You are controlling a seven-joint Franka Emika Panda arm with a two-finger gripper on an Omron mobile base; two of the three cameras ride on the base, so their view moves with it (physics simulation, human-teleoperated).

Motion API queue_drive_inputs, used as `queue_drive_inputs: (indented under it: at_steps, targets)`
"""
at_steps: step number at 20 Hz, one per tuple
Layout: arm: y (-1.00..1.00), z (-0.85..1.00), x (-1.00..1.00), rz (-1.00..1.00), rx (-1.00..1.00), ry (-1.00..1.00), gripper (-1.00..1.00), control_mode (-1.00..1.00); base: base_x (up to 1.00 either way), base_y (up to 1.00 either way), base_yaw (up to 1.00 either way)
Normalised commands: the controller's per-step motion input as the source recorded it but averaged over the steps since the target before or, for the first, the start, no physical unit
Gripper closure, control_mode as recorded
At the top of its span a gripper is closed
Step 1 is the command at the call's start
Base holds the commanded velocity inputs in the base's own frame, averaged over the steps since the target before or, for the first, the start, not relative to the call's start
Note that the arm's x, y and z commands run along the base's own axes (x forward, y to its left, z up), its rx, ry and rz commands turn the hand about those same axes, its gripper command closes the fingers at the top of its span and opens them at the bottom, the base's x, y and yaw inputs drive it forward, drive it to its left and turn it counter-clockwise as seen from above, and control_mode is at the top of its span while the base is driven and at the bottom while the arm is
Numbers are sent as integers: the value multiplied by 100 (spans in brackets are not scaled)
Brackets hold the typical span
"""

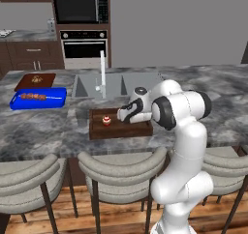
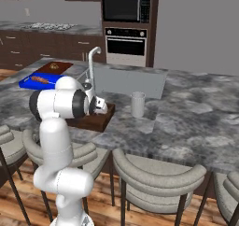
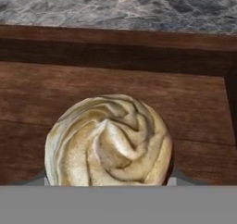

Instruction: Take the cupcakes from the fridge and place them on the empty tray on the dining counter.

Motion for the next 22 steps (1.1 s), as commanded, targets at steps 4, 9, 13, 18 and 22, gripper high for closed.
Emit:
queue_drive_inputs:
  at_steps: [4, 9, 13, 18, 22]
  targets:
    - [0, 12, -22, 0, 0, 0, -100, -100, 0, 0, 0]
    - [-9, 35, -46, 0, 0, 0, -100, -100, 0, 0, 0]
    - [-17, 44, -34, 0, 0, 0, -100, -100, 0, 0, 0]
    - [-4, 66, -37, 0, 0, -1, -100, -100, 0, 0, 0]
    - [-14, 100, -65, 0, 2, -3, -100, -100, 0, 0, 0]
